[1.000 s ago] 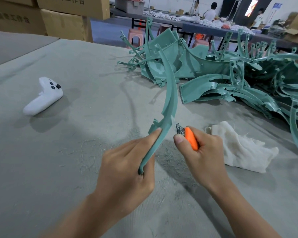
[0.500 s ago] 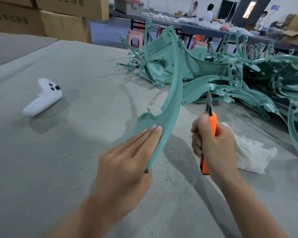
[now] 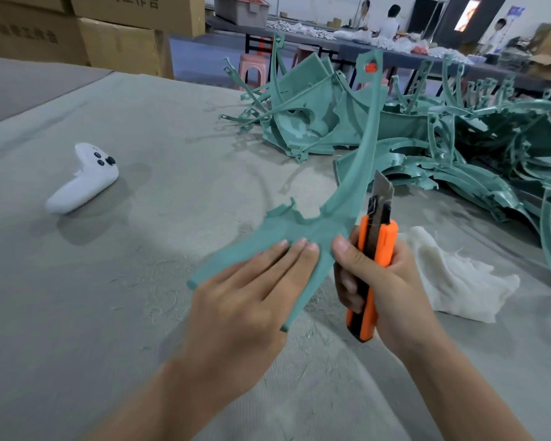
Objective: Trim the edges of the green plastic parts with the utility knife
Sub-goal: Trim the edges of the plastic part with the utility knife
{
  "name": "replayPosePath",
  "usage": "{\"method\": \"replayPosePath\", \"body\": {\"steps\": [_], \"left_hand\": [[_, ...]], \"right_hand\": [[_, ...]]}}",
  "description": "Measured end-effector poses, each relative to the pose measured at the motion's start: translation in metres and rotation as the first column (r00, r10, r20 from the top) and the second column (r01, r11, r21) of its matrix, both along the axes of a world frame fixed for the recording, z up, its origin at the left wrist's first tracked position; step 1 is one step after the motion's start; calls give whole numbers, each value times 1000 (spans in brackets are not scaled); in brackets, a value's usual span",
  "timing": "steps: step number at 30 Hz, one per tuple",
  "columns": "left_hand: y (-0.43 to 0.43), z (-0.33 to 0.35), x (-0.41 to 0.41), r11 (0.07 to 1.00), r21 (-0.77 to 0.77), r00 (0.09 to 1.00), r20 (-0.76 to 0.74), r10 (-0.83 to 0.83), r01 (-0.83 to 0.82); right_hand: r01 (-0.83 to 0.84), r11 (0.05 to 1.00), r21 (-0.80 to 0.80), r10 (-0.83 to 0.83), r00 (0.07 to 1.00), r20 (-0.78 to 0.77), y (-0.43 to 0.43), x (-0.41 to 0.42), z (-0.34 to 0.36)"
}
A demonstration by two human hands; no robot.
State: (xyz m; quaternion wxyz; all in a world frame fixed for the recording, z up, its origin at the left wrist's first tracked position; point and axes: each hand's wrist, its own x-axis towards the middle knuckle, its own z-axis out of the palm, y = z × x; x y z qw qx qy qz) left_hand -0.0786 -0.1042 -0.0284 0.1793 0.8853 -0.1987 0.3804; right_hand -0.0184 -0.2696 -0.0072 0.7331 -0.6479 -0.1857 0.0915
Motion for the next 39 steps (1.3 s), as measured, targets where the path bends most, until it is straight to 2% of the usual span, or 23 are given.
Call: {"method": "replayPosePath", "body": {"steps": [7,11,13,17,21,23,31,39], "left_hand": [[-2,-3,0,999,33,1000,23,-18,17],[-3,-5,1,1000,28,999,51,-12,11],[-3,-5,1,1000,20,998,67,-6,4],[-2,-5,1,1000,24,996,85,6,-8],[-2,-6,3,999,28,995,100,22,-24],[-1,-6,3,999,39,995,94,27,-30],[-2,-6,3,994,100,997,74,33,-40],[1,-4,3,987,141,995,75,62,-72]], "right_hand": [[229,973,5,-229,973,-30,-8,7,6],[431,902,41,-430,903,-26,-13,13,3],[477,879,26,-477,879,-9,-16,17,2],[392,920,21,-392,919,47,-18,16,2],[109,993,-42,-107,993,54,-14,9,3],[43,995,-93,-41,999,18,-10,7,3],[38,989,-144,-36,999,17,-11,5,2],[-71,981,-179,63,997,-55,-20,12,4]]}}
